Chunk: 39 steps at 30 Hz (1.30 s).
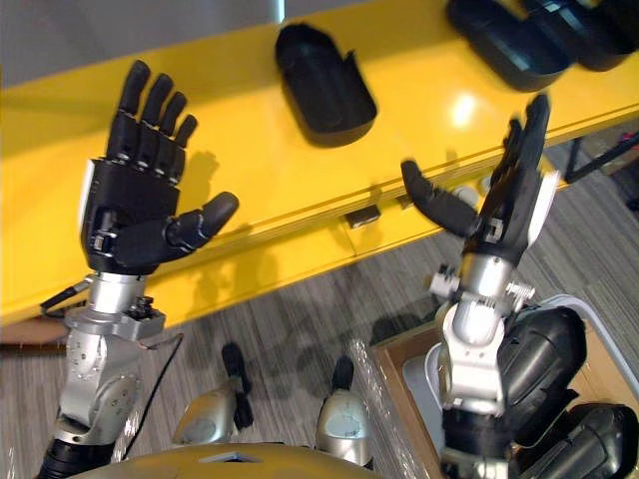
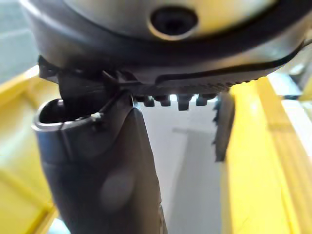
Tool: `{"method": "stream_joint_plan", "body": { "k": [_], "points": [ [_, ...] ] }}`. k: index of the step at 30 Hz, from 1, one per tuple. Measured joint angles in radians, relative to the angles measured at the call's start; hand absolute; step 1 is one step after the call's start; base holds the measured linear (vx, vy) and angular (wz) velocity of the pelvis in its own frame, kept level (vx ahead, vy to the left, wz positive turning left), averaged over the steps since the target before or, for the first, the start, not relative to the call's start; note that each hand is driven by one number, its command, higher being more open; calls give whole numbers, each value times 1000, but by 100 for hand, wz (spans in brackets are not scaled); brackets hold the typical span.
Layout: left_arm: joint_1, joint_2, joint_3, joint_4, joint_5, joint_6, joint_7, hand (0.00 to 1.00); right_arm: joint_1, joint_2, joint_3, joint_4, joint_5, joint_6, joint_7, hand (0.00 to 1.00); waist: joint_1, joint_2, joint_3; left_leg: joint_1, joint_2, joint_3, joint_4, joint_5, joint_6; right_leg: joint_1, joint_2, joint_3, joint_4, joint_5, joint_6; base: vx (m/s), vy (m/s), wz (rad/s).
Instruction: Walk over and take three plastic housings, then place them on the shelf
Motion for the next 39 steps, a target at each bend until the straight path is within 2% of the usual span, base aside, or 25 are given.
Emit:
{"method": "stream_joint_plan", "body": {
  "k": [4,6,10,12,14,16,18,19,20,22,23,25,26,29,33,36,39],
  "points": [
    [3,-17,-94,95,-37,57,-3,100,154,84,35,2,25,28,-35,100,-47,7,-35,70,18,107,0,-29,-20,-5,21,102,-11,7,1,42,-10,-78],
    [5,-13,-131,160,-34,88,2,100,239,81,29,2,18,29,-42,100,-68,7,-57,109,34,197,2,-52,-41,-25,45,188,-28,9,3,31,-11,-117],
    [4,2,-149,200,-31,95,60,100,319,73,-23,3,29,26,-44,100,-126,3,-87,175,58,336,5,-81,-71,-57,92,316,-33,32,-3,63,-19,-115],
    [-6,17,-147,201,-21,95,112,100,352,73,-59,5,88,0,-30,100,-155,1,-98,194,81,399,49,-109,-85,-57,116,376,-39,50,-8,101,-60,-113],
    [-29,26,-138,210,2,94,174,100,398,73,-99,8,187,-42,25,100,-189,4,-101,208,115,450,125,-159,-99,-57,138,427,-50,68,-3,36,-76,-89],
    [-58,25,-135,234,2,94,198,100,431,73,-110,10,226,-63,58,100,-206,6,-101,206,131,446,175,-199,-89,-57,145,447,-50,69,-2,-38,-70,-53],
    [-56,18,-125,240,3,94,212,100,431,73,-95,10,226,-67,99,100,-203,9,-102,180,126,349,222,-258,-81,-67,153,476,-51,76,1,-100,-19,-51],
    [-50,19,-124,239,3,95,216,100,424,72,-67,11,226,-67,124,100,-185,11,-101,127,94,193,267,-331,-74,-77,154,493,-51,82,-1,-150,47,-55],
    [-32,19,-124,239,2,95,216,100,415,60,-27,20,226,-67,153,100,-151,20,-101,82,44,9,316,-387,-49,-83,158,511,-52,83,-2,-146,75,-54],
    [20,17,-115,220,-1,109,214,100,366,12,59,64,224,-62,185,100,-113,40,-106,28,-5,-169,390,-445,-11,-91,164,522,-52,86,-6,-107,138,-29],
    [51,13,-107,204,-3,115,205,100,331,-12,99,86,221,-51,191,100,-94,51,-111,4,-16,-212,425,-457,1,-100,167,524,-54,92,-4,-87,151,-10],
    [105,1,-92,190,-3,120,178,100,262,-48,176,121,210,-21,197,100,-42,66,-116,-33,-14,-221,471,-464,2,-112,166,523,-73,118,-5,-62,103,-1],
    [132,-3,-80,191,-3,126,167,100,222,-53,217,141,182,-3,196,100,-5,67,-117,-48,-16,-225,481,-465,3,-110,159,517,-92,132,-1,-78,67,16],
    [181,4,-74,192,-2,127,165,100,166,-55,260,149,185,9,198,100,35,64,-113,-88,-17,-265,507,-467,7,-113,151,472,-105,135,-6,-78,16,37],
    [189,15,-89,192,-4,94,153,100,153,-78,254,177,228,13,192,100,25,63,-96,-108,-13,-288,546,-477,12,-109,154,453,-101,129,-14,-41,18,15],
    [155,15,-121,192,-14,62,119,100,182,-75,237,206,234,13,163,100,17,69,-30,-90,-13,-299,591,-495,16,-105,168,478,-50,134,-8,-50,58,-31],
    [151,19,-141,193,-44,62,88,100,286,-19,229,201,238,-2,164,100,-10,45,23,-39,-19,-256,613,-519,38,-103,173,511,6,125,3,-152,83,-63]
  ]
}}
